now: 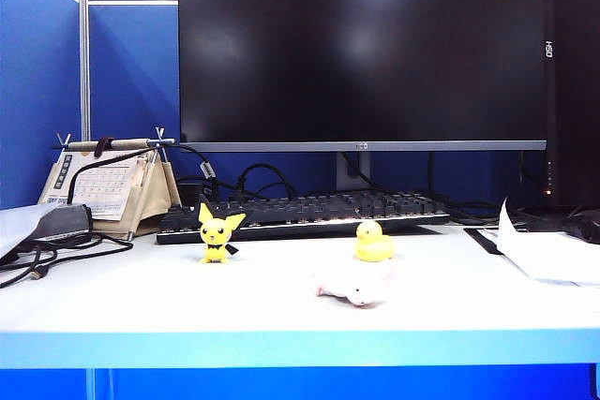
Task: Pick up the doll with a different color than the other dolls and place it near you.
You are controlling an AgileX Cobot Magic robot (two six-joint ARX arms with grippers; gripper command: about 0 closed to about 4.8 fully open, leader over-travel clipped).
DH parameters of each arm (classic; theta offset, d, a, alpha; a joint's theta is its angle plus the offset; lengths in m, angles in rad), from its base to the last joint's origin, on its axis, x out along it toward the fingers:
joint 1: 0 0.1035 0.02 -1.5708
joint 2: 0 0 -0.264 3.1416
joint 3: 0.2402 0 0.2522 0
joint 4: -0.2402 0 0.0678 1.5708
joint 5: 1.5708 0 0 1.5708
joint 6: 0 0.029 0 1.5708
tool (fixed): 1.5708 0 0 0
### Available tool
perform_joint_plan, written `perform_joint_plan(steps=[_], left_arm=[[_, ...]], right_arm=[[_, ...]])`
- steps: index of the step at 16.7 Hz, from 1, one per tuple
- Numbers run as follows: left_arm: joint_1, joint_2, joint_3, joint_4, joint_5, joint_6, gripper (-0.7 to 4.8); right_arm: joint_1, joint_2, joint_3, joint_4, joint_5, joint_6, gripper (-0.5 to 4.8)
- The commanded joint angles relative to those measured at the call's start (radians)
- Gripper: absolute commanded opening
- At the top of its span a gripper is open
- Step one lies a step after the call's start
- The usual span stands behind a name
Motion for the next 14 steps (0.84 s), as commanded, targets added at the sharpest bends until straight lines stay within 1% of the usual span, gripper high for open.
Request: perform_joint_plan(steps=[1,3,4,5,6,14], left_arm=[[0.0,-0.006,0.002,0.004,-0.001,-0.001,3.5],[0.0,-0.009,0.002,0.002,0.0,-0.002,3.5],[0.0,-0.009,0.002,0.001,0.0,-0.001,3.5],[0.0,-0.009,0.002,0.0,0.0,-0.001,3.5],[0.0,-0.009,0.002,0.0,0.0,-0.001,3.5],[0.001,-0.01,0.002,0.0,0.0,-0.001,3.5]], right_arm=[[0.001,-0.025,0.001,-0.003,0.005,0.007,0.84],[0.001,-0.026,0.001,-0.003,-0.002,0.013,0.86],[0.006,-0.026,0.001,-0.02,-0.026,0.076,0.92],[0.006,-0.027,0.001,-0.046,-0.056,0.14,1.25],[0.006,-0.027,0.001,-0.049,-0.086,0.167,1.47],[0.004,-0.027,0.002,-0.045,-0.091,0.164,1.49]])
